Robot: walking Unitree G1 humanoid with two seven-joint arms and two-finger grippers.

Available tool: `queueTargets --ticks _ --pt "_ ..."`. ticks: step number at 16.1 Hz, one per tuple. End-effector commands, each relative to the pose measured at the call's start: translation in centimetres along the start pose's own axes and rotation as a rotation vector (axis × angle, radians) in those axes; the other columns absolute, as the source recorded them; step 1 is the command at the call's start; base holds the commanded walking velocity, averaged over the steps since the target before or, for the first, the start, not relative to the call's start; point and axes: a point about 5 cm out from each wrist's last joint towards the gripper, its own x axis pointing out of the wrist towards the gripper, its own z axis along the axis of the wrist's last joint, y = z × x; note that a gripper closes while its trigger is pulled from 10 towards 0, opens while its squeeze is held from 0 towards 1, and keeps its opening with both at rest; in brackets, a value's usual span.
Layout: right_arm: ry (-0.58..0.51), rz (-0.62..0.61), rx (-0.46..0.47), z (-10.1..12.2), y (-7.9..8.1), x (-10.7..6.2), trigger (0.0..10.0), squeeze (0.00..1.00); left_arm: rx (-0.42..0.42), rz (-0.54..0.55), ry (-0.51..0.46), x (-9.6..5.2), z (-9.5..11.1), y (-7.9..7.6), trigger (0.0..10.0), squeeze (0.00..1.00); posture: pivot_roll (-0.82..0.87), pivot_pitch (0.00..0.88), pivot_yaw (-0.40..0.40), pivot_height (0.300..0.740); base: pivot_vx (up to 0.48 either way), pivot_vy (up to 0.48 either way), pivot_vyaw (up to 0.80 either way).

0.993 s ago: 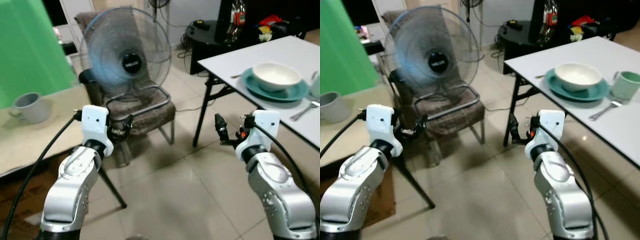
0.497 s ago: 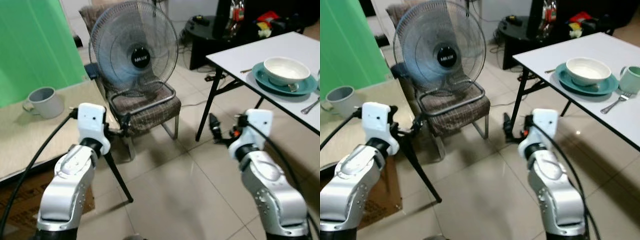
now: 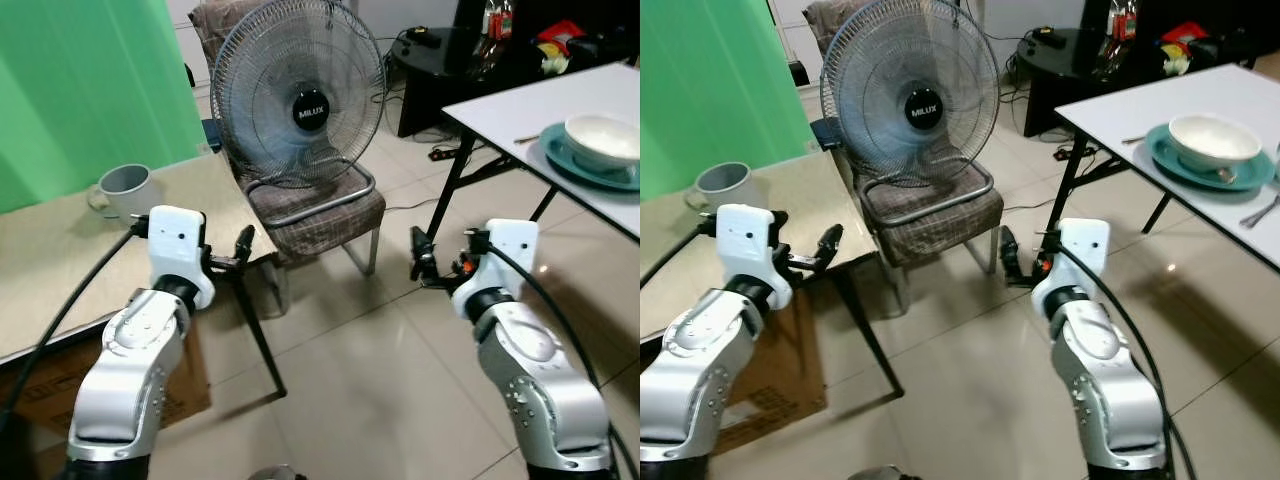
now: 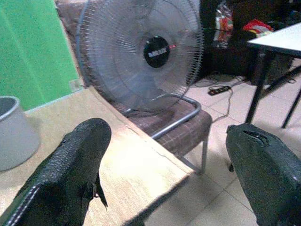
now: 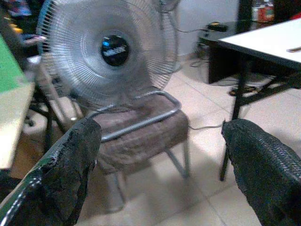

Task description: Setting the table

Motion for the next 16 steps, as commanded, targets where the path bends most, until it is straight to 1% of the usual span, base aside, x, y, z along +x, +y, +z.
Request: queueTargets --ticks 1,11,16 --pt "-0.006 0.005 0.007 0.23 0.13 0.04 10.0 1.00 0.009 -0.001 0.002 -0.01 0.22 0.14 10.0 1.00 0.09 0.000 0.067 0.740 0.000 0.281 0.00" --pt "0.006 0.017 0.022 -0.07 0.40 -0.15 10.0 1.00 0.015 -0.012 0.012 -0.29 0.15 0.13 10.0 1.00 0.09 0.000 0.073 0.740 0.000 0.288 0.00" --pt "0.006 0.022 0.022 0.00 0.44 0.05 10.0 1.00 0.018 -0.011 0.011 -0.16 0.27 0.16 10.0 1.00 0.09 0.000 0.072 0.740 0.000 0.289 0.00"
